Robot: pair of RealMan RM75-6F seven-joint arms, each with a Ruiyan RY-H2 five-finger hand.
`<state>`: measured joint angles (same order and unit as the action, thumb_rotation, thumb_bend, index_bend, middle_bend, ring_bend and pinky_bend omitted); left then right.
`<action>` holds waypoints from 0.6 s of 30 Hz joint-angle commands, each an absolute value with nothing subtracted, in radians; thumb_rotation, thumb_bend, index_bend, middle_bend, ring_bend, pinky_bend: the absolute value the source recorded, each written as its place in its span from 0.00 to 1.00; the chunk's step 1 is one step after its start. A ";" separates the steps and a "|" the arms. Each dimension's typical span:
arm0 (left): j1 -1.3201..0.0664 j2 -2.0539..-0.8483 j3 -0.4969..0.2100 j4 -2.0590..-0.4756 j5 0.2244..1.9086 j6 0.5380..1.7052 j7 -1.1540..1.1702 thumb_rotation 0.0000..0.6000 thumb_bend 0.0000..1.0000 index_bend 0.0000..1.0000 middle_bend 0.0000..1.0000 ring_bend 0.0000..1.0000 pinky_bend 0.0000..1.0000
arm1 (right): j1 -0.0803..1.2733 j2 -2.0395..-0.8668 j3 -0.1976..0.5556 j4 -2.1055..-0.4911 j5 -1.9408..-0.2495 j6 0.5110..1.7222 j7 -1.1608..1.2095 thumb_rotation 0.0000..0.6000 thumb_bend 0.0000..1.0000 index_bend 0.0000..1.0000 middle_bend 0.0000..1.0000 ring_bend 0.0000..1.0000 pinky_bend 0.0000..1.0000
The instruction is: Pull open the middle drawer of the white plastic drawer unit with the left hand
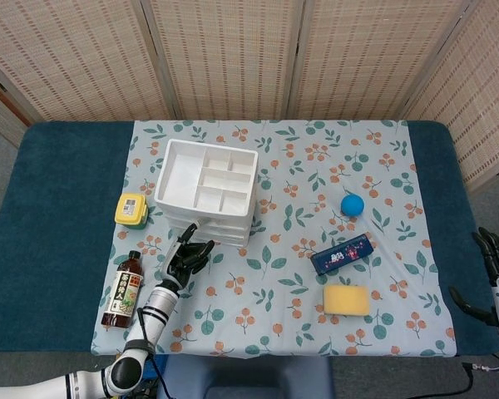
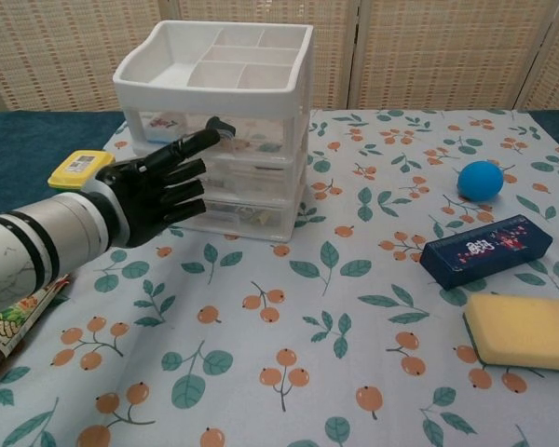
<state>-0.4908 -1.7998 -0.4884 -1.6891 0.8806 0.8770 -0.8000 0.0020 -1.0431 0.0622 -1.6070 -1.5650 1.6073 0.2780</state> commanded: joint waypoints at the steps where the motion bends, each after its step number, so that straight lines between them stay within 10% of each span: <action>1: -0.496 -1.803 -0.499 -1.683 0.870 0.858 -0.811 1.00 0.28 0.20 0.96 0.99 1.00 | -0.001 -1.043 0.062 -1.607 -1.564 1.610 0.279 1.00 0.28 0.00 0.00 0.00 0.00; 18: -0.515 -1.807 -0.547 -1.647 0.796 0.806 -0.814 1.00 0.28 0.27 0.96 0.99 1.00 | -0.006 -1.043 0.060 -1.606 -1.560 1.608 0.278 1.00 0.28 0.00 0.00 0.00 0.00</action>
<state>-0.5143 -1.8070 -0.5468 -1.6468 0.7961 0.8068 -0.8142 -0.0064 -1.0429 0.0604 -1.6059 -1.5603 1.6081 0.2781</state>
